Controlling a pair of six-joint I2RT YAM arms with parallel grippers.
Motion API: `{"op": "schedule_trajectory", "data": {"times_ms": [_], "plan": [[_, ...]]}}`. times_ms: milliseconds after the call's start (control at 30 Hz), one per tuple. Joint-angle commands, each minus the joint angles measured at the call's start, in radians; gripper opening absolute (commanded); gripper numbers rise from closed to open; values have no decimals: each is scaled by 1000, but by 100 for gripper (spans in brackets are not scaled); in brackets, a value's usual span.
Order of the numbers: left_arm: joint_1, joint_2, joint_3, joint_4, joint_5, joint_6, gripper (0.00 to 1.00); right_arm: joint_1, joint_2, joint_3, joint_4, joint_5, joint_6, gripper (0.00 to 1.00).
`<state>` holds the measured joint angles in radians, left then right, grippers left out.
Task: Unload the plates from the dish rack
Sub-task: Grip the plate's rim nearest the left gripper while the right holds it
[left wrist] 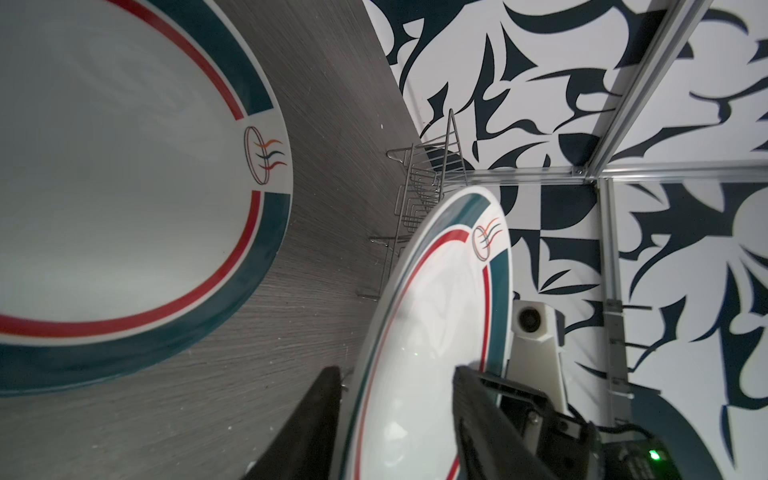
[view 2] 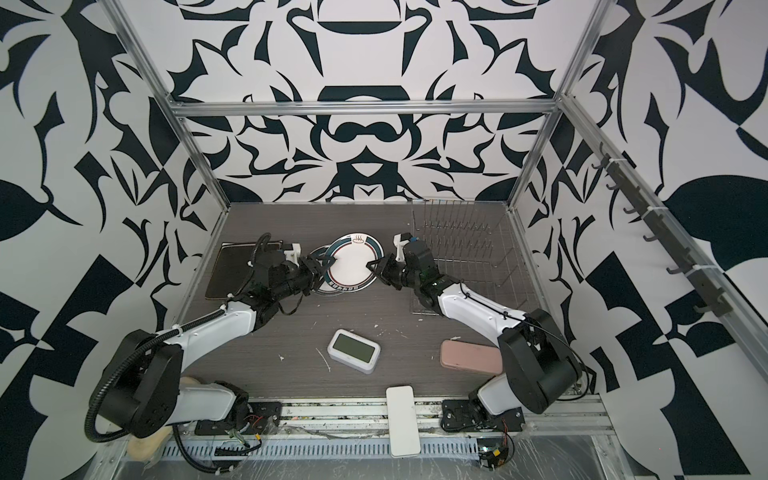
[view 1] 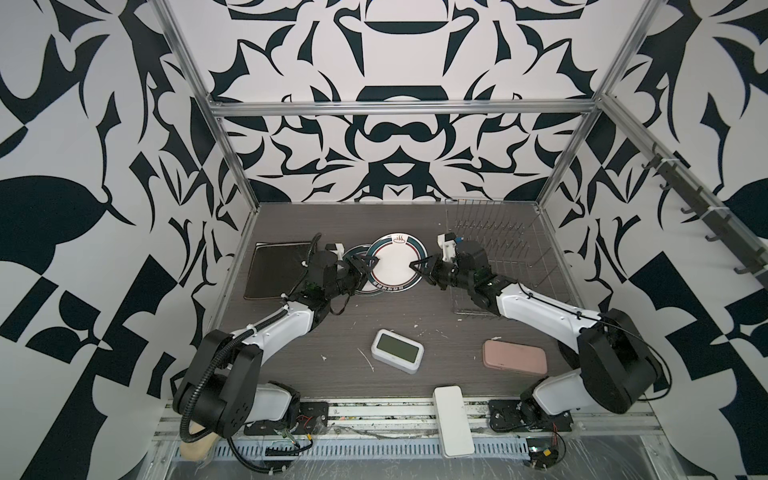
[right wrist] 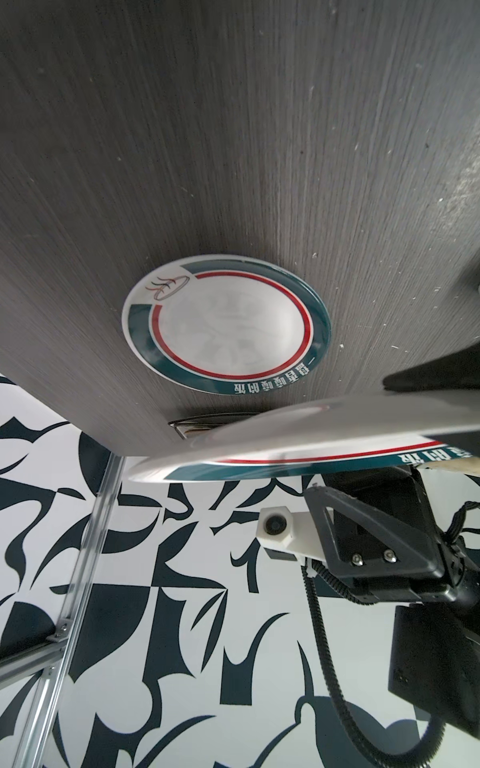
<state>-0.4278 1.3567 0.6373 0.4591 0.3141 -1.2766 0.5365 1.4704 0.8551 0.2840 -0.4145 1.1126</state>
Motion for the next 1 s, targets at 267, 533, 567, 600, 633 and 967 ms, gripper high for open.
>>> {"op": "schedule_trajectory", "data": {"times_ms": [267,533,567,600,633,967], "plan": [[-4,-10,24,32,5,4,22,-20,-4,41,95,-68,26,0],[-3,-8,17,38,4,4,13,-38,-2,42,95,-108,30,3],[-3,-9,14,39,2,3,11,-41,0,44,93,-111,31,10],[-4,-10,8,42,-2,2,9,-43,2,45,94,-118,32,17],[-3,-11,3,44,-7,1,6,-45,5,47,93,-126,32,22],[-3,-19,-11,36,-34,13,0,-68,31,50,89,-164,47,63]]}}
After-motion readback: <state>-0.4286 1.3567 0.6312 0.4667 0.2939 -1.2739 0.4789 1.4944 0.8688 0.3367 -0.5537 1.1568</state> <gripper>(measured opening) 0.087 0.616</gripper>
